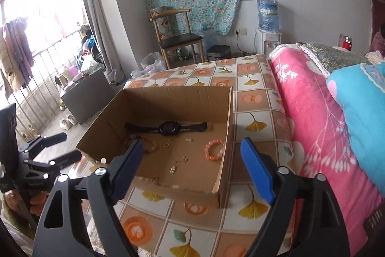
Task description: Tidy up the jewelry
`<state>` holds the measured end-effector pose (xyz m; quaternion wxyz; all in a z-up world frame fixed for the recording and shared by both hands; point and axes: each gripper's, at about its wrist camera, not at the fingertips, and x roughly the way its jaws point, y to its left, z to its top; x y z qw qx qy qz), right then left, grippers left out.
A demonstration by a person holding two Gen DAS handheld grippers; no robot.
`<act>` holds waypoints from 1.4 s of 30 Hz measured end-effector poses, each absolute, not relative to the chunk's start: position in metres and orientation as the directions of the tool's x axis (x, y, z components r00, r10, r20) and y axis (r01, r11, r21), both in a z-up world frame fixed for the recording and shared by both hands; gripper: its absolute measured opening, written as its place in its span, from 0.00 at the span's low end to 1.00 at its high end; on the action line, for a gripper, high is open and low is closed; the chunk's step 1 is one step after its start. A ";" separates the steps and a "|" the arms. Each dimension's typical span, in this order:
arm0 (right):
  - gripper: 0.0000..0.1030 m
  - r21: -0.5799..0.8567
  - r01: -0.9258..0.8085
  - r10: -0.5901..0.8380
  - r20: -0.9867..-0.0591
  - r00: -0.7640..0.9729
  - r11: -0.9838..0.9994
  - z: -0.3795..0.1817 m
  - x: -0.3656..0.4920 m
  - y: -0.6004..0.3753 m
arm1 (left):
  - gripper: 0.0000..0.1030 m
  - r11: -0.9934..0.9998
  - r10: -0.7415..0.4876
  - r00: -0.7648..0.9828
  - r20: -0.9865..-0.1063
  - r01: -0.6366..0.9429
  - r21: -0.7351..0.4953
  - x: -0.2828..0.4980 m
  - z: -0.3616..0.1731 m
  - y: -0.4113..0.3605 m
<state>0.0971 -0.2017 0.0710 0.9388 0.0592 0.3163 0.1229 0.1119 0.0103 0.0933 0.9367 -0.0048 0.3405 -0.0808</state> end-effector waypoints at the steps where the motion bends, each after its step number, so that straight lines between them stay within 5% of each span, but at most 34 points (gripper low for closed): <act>1: 0.86 0.174 -0.185 0.252 -0.581 0.774 0.967 0.070 0.090 -0.197 | 0.92 0.988 -0.148 0.762 -0.631 0.137 -0.066 0.109 0.095 0.012; 10: 0.93 -0.013 -0.042 0.028 -0.555 0.831 0.999 0.064 0.058 -0.160 | 0.92 1.000 0.021 0.774 -0.633 -0.031 -0.005 0.097 0.095 0.020; 21: 0.94 -0.020 -0.025 0.008 -0.602 0.798 0.999 0.051 0.059 -0.130 | 0.92 0.984 0.132 0.687 -0.715 -0.179 0.010 0.096 0.077 0.029; 30: 0.94 0.036 -0.005 0.030 -0.724 0.689 0.999 0.021 0.075 -0.128 | 0.92 0.988 0.128 0.623 -0.772 -0.150 0.042 0.103 0.059 0.018; 42: 0.94 0.063 0.003 0.045 -0.752 0.658 0.998 0.013 0.082 -0.132 | 0.92 0.992 0.102 0.615 -0.782 -0.117 0.038 0.110 0.057 0.006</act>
